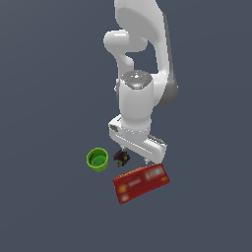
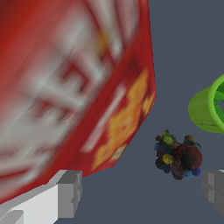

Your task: Pick up a designated object from a clutter of objects.

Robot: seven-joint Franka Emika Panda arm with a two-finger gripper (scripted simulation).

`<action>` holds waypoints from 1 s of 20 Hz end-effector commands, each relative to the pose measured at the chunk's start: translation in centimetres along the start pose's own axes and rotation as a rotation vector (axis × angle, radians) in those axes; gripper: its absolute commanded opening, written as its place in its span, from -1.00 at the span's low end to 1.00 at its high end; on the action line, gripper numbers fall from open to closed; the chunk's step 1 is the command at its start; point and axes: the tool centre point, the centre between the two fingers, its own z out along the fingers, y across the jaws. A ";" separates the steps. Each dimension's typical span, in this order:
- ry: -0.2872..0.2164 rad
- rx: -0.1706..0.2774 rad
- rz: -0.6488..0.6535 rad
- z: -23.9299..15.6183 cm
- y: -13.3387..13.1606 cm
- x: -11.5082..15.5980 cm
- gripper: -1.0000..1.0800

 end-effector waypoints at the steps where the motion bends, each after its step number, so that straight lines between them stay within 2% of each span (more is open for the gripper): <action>1: -0.120 -0.137 0.097 7.5 8.9 -2.0 0.92; 2: -0.061 -0.070 0.051 5.4 1.9 2.1 0.92; 3: -0.002 -0.004 0.005 0.4 0.1 0.2 0.92; 4: 0.001 0.000 0.002 0.1 0.0 0.0 0.92; 11: -0.025 -0.031 0.023 2.9 2.0 -0.4 0.92; 20: -0.098 -0.113 0.080 10.3 7.8 -2.1 0.92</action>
